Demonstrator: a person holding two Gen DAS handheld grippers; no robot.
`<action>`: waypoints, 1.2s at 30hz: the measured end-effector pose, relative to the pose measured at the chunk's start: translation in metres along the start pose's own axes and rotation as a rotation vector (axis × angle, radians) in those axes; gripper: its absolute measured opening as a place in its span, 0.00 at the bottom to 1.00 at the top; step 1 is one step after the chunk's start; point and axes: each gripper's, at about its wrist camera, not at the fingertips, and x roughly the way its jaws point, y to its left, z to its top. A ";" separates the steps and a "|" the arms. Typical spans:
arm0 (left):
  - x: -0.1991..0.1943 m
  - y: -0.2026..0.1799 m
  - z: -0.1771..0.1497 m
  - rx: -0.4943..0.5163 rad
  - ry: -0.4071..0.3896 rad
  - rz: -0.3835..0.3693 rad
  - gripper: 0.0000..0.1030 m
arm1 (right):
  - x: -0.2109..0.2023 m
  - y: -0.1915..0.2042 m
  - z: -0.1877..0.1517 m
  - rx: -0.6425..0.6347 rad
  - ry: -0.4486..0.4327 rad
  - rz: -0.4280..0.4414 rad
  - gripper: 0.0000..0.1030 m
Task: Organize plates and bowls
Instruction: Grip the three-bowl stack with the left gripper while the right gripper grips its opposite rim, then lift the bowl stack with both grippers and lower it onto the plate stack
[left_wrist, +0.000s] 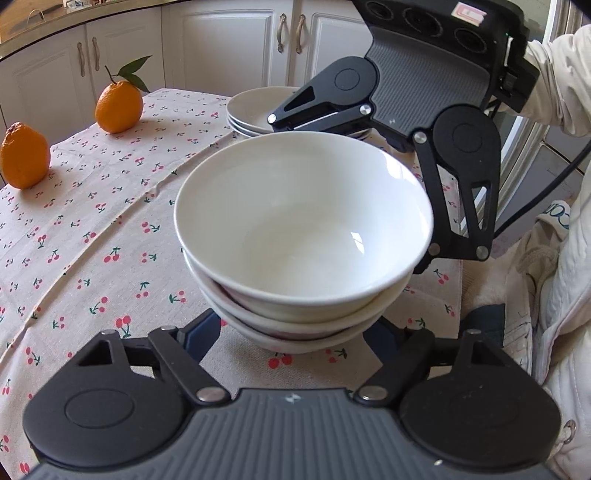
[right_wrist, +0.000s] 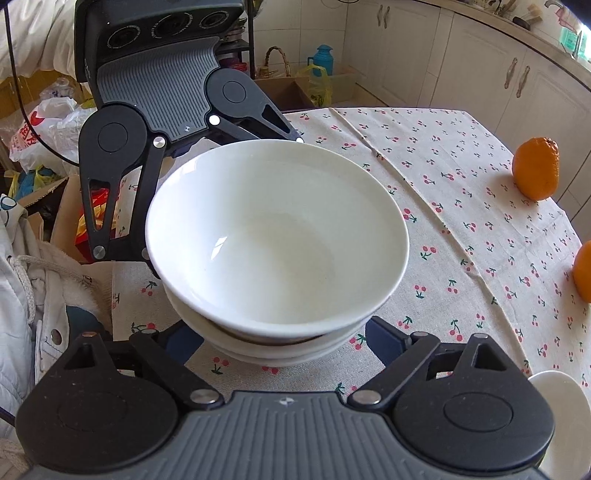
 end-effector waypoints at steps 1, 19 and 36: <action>0.000 0.000 0.000 0.004 0.000 -0.004 0.79 | 0.000 -0.001 0.001 -0.002 0.001 0.009 0.90; 0.004 0.000 0.006 0.019 0.020 -0.012 0.79 | -0.001 -0.001 0.002 0.000 0.011 0.033 0.87; 0.009 -0.023 0.060 0.071 -0.011 0.017 0.79 | -0.050 -0.025 -0.017 0.016 -0.022 -0.004 0.87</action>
